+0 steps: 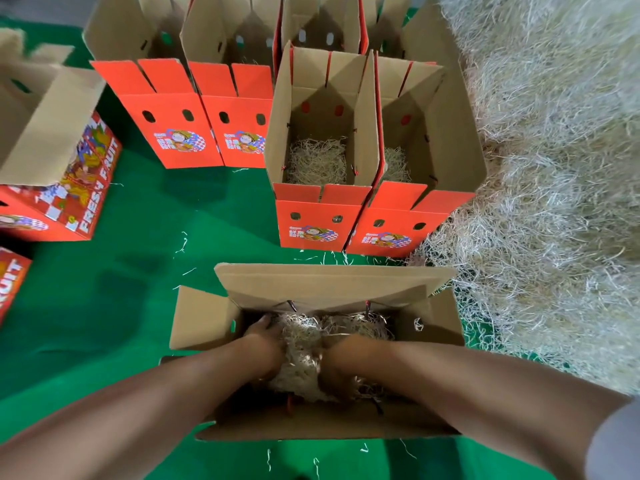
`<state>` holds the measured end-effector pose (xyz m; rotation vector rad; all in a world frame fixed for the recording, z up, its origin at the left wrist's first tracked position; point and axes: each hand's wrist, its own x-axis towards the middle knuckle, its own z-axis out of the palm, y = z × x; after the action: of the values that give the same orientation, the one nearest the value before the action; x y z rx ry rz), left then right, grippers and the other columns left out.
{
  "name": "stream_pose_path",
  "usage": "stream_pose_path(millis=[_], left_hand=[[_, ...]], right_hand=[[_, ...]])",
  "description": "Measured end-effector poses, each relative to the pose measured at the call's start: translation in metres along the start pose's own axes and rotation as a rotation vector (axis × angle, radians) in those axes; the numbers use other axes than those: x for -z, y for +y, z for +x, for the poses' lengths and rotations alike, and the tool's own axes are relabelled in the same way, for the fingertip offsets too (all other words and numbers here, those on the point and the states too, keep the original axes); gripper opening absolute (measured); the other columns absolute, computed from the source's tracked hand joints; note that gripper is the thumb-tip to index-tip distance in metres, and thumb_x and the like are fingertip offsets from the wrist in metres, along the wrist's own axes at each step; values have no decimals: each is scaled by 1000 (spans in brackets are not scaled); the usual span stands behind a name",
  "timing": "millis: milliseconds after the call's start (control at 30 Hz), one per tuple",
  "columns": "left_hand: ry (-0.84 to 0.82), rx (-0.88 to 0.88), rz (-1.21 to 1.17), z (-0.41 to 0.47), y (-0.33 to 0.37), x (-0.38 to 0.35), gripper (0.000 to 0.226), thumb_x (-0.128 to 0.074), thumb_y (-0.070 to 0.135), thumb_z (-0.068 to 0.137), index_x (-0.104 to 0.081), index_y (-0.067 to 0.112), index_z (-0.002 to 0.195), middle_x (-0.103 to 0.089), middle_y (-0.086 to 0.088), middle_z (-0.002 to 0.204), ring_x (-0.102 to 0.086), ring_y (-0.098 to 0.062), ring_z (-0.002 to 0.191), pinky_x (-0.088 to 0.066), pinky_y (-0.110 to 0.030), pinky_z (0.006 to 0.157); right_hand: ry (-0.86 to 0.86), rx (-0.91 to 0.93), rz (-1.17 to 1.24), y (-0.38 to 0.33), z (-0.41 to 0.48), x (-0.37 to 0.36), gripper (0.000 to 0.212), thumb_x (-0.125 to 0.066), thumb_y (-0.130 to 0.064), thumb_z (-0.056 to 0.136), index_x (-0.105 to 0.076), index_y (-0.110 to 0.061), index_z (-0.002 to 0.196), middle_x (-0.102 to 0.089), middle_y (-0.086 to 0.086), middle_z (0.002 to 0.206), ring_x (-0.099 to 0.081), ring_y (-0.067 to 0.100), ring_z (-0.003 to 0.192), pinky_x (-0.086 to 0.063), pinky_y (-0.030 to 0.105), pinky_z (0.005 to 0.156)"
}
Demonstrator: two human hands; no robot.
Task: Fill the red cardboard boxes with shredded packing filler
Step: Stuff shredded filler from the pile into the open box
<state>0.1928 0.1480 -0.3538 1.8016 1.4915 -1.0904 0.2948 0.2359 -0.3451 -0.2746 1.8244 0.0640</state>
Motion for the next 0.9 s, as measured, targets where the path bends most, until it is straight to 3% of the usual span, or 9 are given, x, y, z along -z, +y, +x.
stream_pose_path(millis=[100, 200, 300, 367, 433, 533, 667, 833, 900], left_hand=[[-53, 32, 6, -4, -5, 4, 55, -55, 28, 90, -39, 14, 141, -21, -10, 154, -9, -27, 143, -4, -45, 117], [-107, 40, -11, -12, 0, 15, 39, -57, 18, 88, -55, 9, 126, -49, -12, 136, -44, -31, 127, -39, -47, 99], [230, 49, -120, -18, 6, 28, 29, -48, 12, 90, -58, 12, 118, -61, -9, 120, -59, -29, 109, -52, -43, 81], [399, 70, -210, -14, 9, 27, 36, -44, 8, 90, -51, 11, 125, -59, -11, 122, -60, -30, 108, -52, -43, 82], [344, 49, -197, -11, 12, 18, 43, -39, 7, 93, -39, 8, 135, -47, -16, 135, -48, -33, 122, -42, -46, 97], [-53, 12, -43, -11, 12, -1, 48, -45, 12, 93, -36, 3, 139, -26, -16, 149, -19, -33, 139, -13, -58, 111], [-319, -87, -201, -18, 2, 7, 36, -46, 0, 89, -53, -9, 123, -51, -23, 113, -50, -30, 102, -40, -37, 89], [296, -54, -92, -18, 2, 29, 29, -49, 6, 89, -57, 5, 116, -58, -13, 118, -61, -32, 104, -50, -40, 77], [361, -159, -82, -15, 4, 23, 26, -49, 8, 89, -59, 8, 114, -58, -12, 117, -60, -33, 103, -50, -40, 77]], right_hand=[[-16, -44, 30, 7, -13, -7, 18, -56, -13, 88, -62, -8, 104, -53, 8, 110, -54, 25, 93, -46, 33, 64], [126, 81, 203, 11, -26, -11, 49, -48, 0, 88, -46, -12, 135, -48, 12, 135, -51, 29, 115, -43, 34, 84], [632, 94, 597, 17, -44, -1, 45, -44, 5, 81, -64, -13, 117, -63, 8, 119, -57, 24, 108, -46, 30, 89], [785, -32, 638, 22, -47, 0, 29, -45, 1, 81, -70, -6, 93, -68, 11, 90, -61, 27, 89, -50, 31, 75], [547, -97, 515, 25, -45, -9, 23, -45, -1, 85, -65, 2, 96, -59, 12, 75, -58, 28, 79, -48, 31, 65], [50, -91, 367, 31, -36, -37, 27, -50, -10, 91, -59, 1, 113, -62, 16, 109, -55, 24, 87, -48, 33, 78], [-97, -87, 227, 40, -38, -52, 30, -46, -9, 93, -54, 6, 118, -55, 21, 112, -55, 29, 99, -46, 37, 89], [487, -63, 133, 24, -36, -21, 24, -51, -5, 86, -59, -3, 108, -62, 15, 104, -61, 30, 95, -45, 34, 67], [364, -22, 157, 20, -29, -24, 41, -54, -11, 88, -50, -13, 128, -53, 13, 125, -54, 30, 111, -47, 36, 81]])
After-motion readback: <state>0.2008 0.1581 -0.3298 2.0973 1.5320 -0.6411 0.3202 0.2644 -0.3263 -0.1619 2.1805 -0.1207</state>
